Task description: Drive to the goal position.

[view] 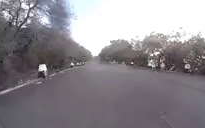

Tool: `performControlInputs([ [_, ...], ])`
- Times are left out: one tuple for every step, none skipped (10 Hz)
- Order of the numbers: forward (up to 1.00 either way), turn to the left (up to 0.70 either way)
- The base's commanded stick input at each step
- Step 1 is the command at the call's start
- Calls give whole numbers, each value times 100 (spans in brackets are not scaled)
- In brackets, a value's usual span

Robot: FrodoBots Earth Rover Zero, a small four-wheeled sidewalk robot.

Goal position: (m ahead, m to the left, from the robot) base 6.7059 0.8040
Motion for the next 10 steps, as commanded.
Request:
performControlInputs([
  [68,0],
  [68,3],
  [68,4],
  [68,26],
  [68,29],
  [68,0],
  [68,0],
  [68,0],
  [68,0],
  [68,0],
])
